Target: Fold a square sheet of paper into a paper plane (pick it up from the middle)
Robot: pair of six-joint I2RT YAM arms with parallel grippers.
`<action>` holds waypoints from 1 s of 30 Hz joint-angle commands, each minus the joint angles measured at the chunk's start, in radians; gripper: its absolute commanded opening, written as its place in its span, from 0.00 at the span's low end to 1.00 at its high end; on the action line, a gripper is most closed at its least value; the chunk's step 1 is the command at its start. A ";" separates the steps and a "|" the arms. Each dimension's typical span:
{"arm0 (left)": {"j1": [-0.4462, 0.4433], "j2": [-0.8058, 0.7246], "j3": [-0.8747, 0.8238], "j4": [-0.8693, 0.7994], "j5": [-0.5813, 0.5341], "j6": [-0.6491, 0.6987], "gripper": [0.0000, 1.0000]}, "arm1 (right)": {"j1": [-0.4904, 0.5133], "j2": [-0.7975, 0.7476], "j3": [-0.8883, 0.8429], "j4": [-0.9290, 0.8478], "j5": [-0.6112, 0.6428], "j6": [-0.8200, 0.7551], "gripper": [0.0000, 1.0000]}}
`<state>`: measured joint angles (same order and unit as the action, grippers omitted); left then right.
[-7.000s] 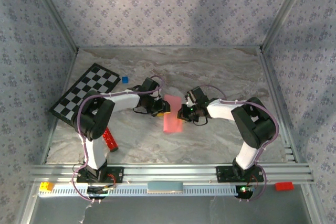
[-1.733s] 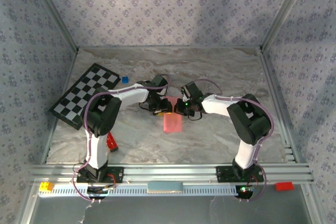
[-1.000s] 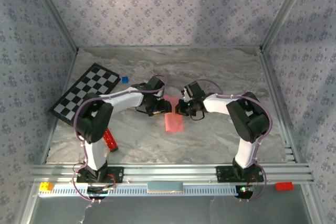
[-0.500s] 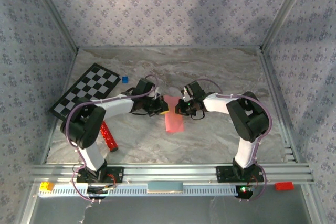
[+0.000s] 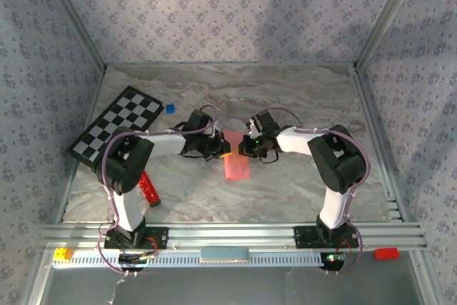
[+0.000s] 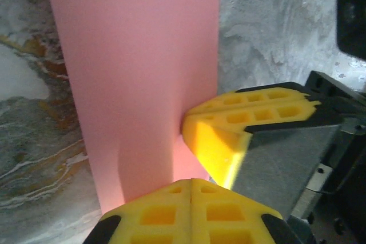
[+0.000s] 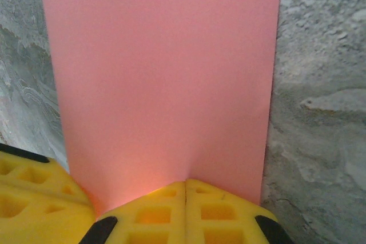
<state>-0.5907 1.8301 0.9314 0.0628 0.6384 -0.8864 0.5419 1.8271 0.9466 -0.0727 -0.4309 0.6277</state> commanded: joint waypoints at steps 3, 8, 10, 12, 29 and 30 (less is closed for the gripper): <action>0.005 0.037 -0.040 -0.036 -0.041 0.063 0.00 | 0.002 0.031 -0.050 -0.099 0.077 -0.007 0.00; 0.008 0.061 -0.084 -0.083 -0.109 0.125 0.00 | 0.005 0.028 -0.065 -0.088 0.079 -0.007 0.00; 0.012 0.056 -0.107 -0.072 -0.120 0.123 0.00 | 0.007 0.026 -0.068 -0.088 0.085 0.018 0.00; 0.014 0.045 -0.103 -0.076 -0.114 0.120 0.00 | 0.008 0.026 -0.070 -0.084 0.089 0.021 0.00; 0.006 -0.049 -0.081 0.054 0.065 -0.125 0.00 | 0.009 0.026 -0.055 -0.116 0.093 0.021 0.00; 0.003 -0.047 -0.093 0.064 0.058 -0.129 0.00 | 0.010 0.027 -0.057 -0.115 0.093 0.021 0.00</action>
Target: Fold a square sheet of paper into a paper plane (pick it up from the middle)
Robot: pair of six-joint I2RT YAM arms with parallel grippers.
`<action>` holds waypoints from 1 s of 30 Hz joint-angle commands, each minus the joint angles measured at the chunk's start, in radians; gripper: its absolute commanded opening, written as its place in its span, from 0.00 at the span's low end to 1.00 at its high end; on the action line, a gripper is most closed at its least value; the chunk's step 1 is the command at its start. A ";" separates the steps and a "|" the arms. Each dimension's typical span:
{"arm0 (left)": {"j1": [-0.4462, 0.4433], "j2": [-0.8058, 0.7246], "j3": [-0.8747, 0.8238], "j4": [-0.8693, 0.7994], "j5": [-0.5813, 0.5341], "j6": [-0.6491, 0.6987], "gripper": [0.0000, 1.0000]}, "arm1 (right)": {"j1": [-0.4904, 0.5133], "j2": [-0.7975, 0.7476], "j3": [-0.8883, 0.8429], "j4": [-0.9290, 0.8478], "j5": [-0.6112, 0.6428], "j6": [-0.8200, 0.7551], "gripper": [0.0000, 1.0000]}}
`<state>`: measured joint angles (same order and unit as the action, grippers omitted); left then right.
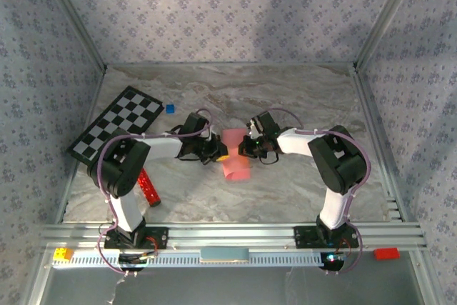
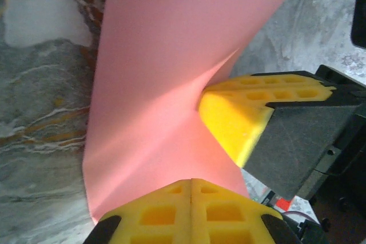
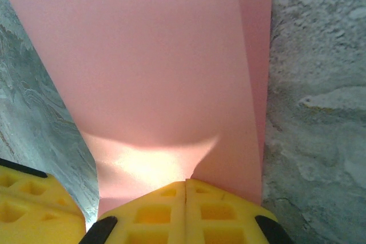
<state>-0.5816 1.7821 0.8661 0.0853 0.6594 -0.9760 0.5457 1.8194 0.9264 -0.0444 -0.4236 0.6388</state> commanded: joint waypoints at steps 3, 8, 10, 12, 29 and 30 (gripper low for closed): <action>-0.009 0.011 -0.066 0.070 0.030 -0.056 0.00 | 0.004 0.032 -0.040 -0.149 0.092 0.008 0.00; -0.008 0.040 -0.113 0.048 -0.002 -0.041 0.00 | 0.002 0.031 -0.044 -0.148 0.094 0.010 0.00; -0.010 0.038 -0.130 0.030 -0.034 -0.021 0.00 | -0.001 0.029 -0.047 -0.149 0.096 0.012 0.00; -0.009 0.040 -0.131 -0.005 -0.059 0.004 0.00 | 0.000 0.029 -0.048 -0.151 0.098 0.013 0.00; -0.027 -0.062 -0.114 0.085 0.034 -0.001 0.00 | -0.005 0.028 -0.061 -0.147 0.106 0.023 0.00; -0.029 -0.054 -0.120 0.090 0.034 0.000 0.00 | -0.006 0.028 -0.061 -0.146 0.106 0.022 0.00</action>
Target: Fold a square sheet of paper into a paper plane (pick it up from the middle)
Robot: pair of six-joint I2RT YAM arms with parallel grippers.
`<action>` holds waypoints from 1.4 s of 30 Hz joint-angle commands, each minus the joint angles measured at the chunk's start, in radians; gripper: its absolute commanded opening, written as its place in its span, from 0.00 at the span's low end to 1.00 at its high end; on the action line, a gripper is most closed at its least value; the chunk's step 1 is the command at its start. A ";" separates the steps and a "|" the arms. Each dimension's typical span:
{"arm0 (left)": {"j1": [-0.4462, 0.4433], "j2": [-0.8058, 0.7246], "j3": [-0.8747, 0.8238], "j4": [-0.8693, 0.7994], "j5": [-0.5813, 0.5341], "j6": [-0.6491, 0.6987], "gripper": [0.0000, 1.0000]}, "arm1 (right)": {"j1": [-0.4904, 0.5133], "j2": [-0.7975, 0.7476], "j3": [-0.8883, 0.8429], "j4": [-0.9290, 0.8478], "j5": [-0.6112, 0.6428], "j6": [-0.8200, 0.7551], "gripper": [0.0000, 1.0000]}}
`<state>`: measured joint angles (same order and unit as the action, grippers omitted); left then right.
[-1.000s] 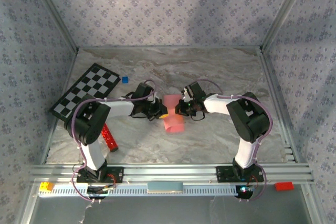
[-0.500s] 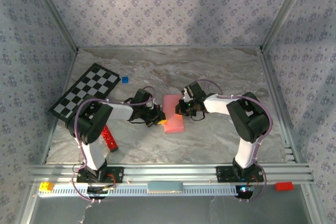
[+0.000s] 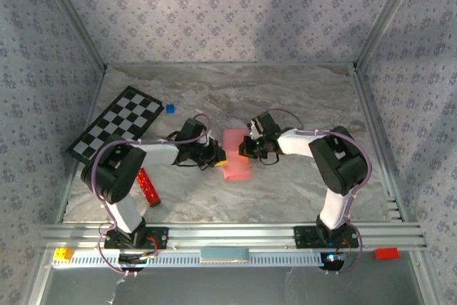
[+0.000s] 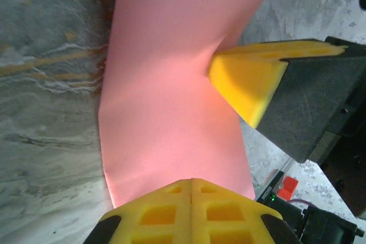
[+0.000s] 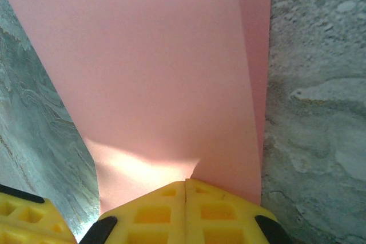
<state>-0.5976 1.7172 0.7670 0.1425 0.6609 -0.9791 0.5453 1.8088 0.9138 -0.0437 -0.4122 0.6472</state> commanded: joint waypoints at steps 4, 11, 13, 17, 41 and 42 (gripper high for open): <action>-0.024 0.040 -0.035 0.021 0.019 0.034 0.00 | -0.004 0.040 -0.051 -0.147 0.095 0.016 0.00; -0.030 0.065 -0.058 -0.104 -0.056 0.151 0.00 | -0.005 0.040 -0.064 -0.134 0.098 0.024 0.00; -0.035 0.055 -0.069 -0.127 -0.086 0.184 0.00 | -0.005 0.042 -0.065 -0.129 0.096 0.026 0.00; -0.045 -0.014 -0.080 -0.110 -0.076 0.200 0.00 | -0.005 0.040 -0.064 -0.134 0.098 0.025 0.00; -0.063 0.085 -0.051 -0.158 0.079 0.196 0.00 | -0.012 0.028 -0.080 -0.137 0.104 0.020 0.00; -0.064 0.081 -0.055 -0.166 0.080 0.202 0.00 | -0.014 0.027 -0.081 -0.137 0.102 0.020 0.00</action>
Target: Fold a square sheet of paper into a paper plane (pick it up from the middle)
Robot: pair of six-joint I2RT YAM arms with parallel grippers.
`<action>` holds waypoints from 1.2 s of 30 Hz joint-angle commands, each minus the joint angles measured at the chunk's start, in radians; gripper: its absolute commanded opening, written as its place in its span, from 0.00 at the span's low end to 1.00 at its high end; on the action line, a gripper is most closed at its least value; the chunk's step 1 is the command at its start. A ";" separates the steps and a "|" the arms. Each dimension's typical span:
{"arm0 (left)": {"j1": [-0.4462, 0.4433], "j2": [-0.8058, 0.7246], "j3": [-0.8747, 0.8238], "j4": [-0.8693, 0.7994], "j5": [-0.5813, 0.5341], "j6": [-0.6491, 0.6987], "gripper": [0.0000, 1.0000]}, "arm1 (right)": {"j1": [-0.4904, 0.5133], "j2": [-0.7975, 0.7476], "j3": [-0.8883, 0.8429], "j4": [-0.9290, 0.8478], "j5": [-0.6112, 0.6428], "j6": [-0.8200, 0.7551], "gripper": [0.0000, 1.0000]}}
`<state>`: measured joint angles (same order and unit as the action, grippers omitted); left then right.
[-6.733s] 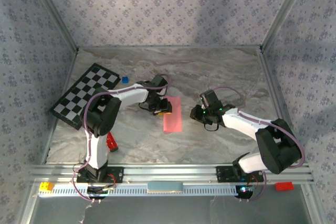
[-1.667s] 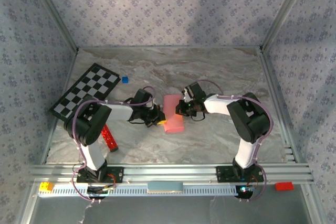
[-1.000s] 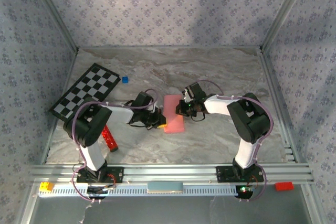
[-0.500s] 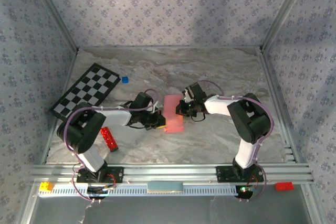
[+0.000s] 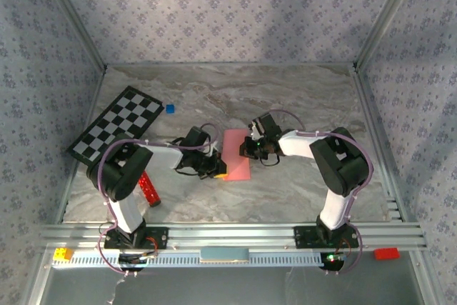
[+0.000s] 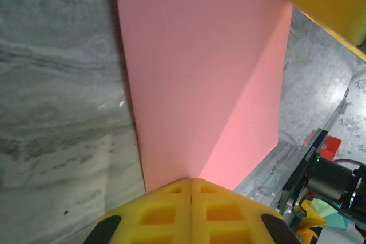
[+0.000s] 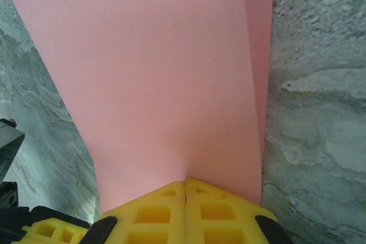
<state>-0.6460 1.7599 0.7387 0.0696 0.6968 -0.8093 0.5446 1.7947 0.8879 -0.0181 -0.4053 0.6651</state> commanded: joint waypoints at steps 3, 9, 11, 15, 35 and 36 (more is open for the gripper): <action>-0.017 0.012 -0.037 -0.128 0.035 0.057 0.00 | -0.015 0.038 -0.055 -0.161 0.097 0.003 0.00; -0.030 -0.034 -0.044 -0.190 0.008 0.100 0.00 | -0.019 0.040 -0.056 -0.159 0.095 0.002 0.00; -0.040 -0.048 -0.040 -0.222 -0.011 0.117 0.00 | -0.021 0.041 -0.058 -0.160 0.095 0.002 0.00; -0.050 -0.065 -0.035 -0.275 -0.050 0.148 0.00 | -0.022 0.042 -0.059 -0.160 0.097 0.002 0.00; 0.111 -0.167 0.162 -0.280 0.017 0.159 0.00 | -0.021 0.048 -0.045 -0.174 0.071 -0.017 0.00; 0.122 -0.135 0.198 -0.295 0.026 0.176 0.00 | -0.021 0.046 -0.044 -0.175 0.071 -0.016 0.00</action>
<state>-0.5537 1.5490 0.8646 -0.2096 0.6628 -0.6670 0.5388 1.7939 0.8860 -0.0193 -0.4137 0.6647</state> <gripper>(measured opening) 0.044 0.052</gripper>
